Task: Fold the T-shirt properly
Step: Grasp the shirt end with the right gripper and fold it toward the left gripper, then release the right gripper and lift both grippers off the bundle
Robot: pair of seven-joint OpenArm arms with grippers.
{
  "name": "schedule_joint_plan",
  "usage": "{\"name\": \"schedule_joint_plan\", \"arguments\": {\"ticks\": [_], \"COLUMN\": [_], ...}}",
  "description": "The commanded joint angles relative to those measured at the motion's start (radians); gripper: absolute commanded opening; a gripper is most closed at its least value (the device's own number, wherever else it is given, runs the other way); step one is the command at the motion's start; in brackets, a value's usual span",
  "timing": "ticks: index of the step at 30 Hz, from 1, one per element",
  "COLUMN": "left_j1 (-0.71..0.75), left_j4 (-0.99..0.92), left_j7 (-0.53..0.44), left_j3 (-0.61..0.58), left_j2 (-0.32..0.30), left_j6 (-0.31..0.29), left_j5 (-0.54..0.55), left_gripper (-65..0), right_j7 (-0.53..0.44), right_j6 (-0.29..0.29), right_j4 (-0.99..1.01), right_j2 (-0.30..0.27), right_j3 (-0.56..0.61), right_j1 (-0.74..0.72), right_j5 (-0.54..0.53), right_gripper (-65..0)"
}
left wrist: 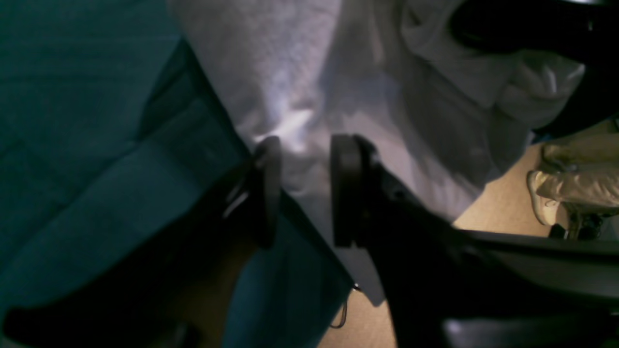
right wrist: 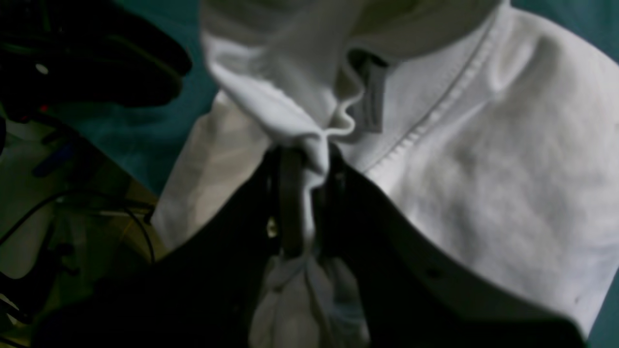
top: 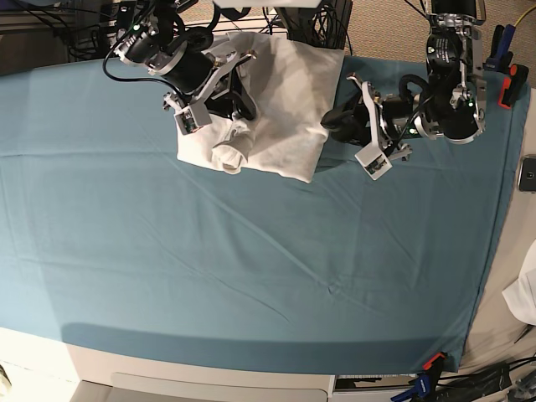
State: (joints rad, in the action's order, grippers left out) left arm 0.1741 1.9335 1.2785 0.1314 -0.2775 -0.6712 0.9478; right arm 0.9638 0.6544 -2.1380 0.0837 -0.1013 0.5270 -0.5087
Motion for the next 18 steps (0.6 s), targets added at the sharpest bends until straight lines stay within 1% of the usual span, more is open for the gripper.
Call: {"name": "schedule_joint_plan", "arguments": {"ticks": [1,3,6,9,13,15,18], "left_j1": [-0.008,-0.008,-0.008,-0.008,-0.008,-0.008,-0.008], "left_j4": [0.017,0.017,0.017,0.017,0.017,0.017,0.017], "left_j7": [-0.019,-0.019,-0.019,-0.019,-0.020,-0.020,-0.020], "left_j3": [0.003,0.003,0.003,0.003,0.003,0.003,0.003], "left_j2": [-0.008,-0.008,-0.008,-0.008,-0.008,-0.008,-0.008], "left_j6": [-0.003,-0.003,-0.003,-0.003,-0.003,-0.003,-0.003], "left_j5": [0.025,0.025,0.025,0.025,0.026,0.025,0.025], "left_gripper": [-46.1,-46.1,-46.1,-46.1,-46.1,-46.1,-46.1], "right_j7": [-0.031,-0.030,-0.030,-0.034,-0.040,-0.053,-0.074], "right_j6": [0.007,0.008,0.028,0.038,0.038,0.038,0.038], "right_j4": [-0.013,-0.013,-0.013,-0.013,-0.012,-0.012,-0.012], "right_j2": [0.002,0.002,0.003,0.003,0.003,0.003,0.002], "right_j3": [0.004,0.004,0.004,0.004,0.032,0.065,0.127], "right_j1": [0.002,0.002,0.002,-0.003,-0.015,-0.015,-0.015], "right_j5": [-0.030,-0.056,-0.078,-0.078,-0.076,-0.060,-0.008], "right_gripper": [-55.4,-52.2,-50.3,-49.6,-44.3,-44.3,-44.3]}}
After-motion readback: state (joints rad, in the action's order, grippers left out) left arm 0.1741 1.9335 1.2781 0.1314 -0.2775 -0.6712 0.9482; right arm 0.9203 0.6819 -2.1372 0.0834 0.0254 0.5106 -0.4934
